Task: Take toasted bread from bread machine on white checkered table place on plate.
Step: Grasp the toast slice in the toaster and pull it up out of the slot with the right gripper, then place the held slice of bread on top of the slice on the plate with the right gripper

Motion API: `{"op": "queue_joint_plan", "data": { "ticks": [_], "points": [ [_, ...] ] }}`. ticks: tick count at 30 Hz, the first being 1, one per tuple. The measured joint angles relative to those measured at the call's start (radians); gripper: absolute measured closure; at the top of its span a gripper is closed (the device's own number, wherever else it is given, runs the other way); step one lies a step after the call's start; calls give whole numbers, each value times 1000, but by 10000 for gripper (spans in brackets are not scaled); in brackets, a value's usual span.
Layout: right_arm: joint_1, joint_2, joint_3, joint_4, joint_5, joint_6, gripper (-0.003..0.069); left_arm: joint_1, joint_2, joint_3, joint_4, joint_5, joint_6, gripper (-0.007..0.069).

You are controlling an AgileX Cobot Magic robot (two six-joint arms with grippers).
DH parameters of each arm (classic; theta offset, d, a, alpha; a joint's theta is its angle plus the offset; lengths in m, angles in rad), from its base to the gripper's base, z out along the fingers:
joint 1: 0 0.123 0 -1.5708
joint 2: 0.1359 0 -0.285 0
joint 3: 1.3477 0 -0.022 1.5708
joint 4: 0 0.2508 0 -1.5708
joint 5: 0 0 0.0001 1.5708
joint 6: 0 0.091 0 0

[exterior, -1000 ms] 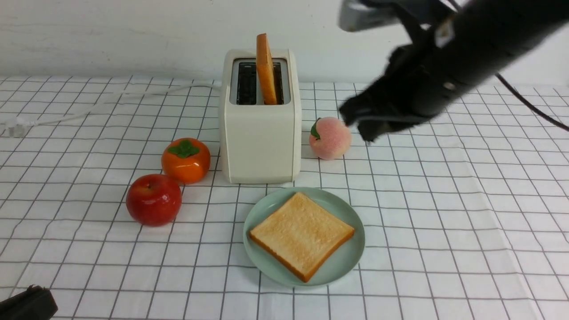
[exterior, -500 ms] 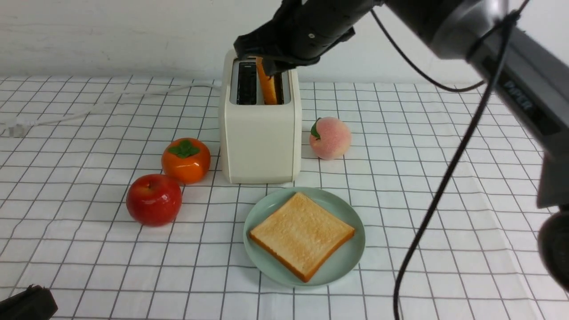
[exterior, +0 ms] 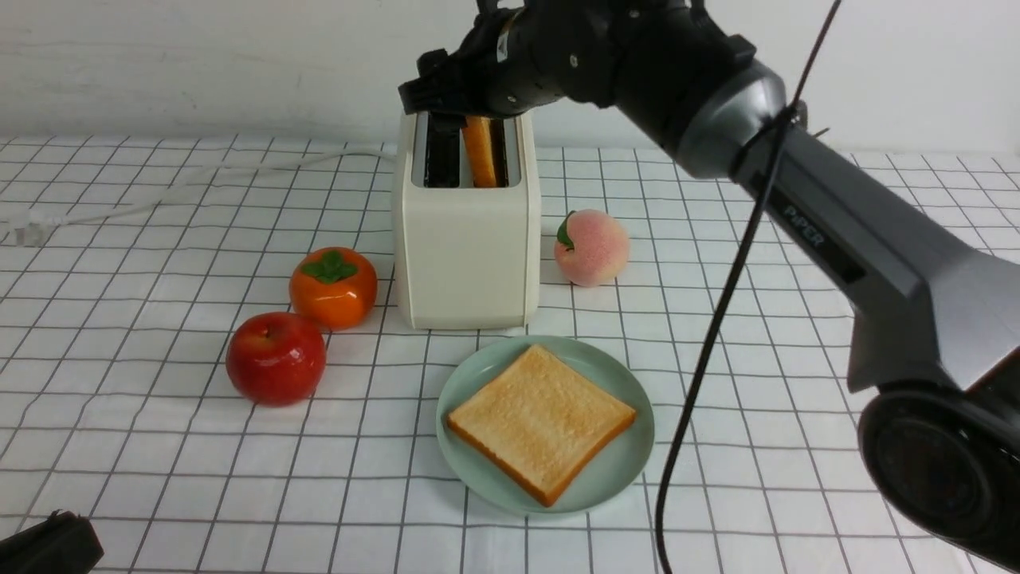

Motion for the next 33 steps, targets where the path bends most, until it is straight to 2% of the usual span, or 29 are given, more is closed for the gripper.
{"op": "queue_joint_plan", "data": {
  "ticks": [2,4,5,6,8,9,13,23,28,33],
  "points": [
    [0,7,0,-15,-15,5,160,0,0,0,0,0,0,637],
    [0,28,0,-38,-35,11,236,0,0,0,0,0,0,636],
    [0,30,0,-38,-35,12,236,0,0,0,0,0,0,636],
    [0,38,0,-45,-37,14,298,0,0,0,0,0,0,635],
    [0,42,0,-45,-38,15,337,0,0,0,0,0,0,634],
    [0,44,0,-47,-40,15,409,0,0,0,0,0,0,634],
    [0,44,0,-55,-43,15,529,0,0,0,0,0,0,633],
    [0,19,0,-59,-22,15,541,0,0,0,0,0,0,627],
    [0,-91,0,-38,-8,15,541,0,0,0,0,0,0,627],
    [0,-274,-3,28,111,-38,541,0,0,0,0,0,0,625]
  ]
}}
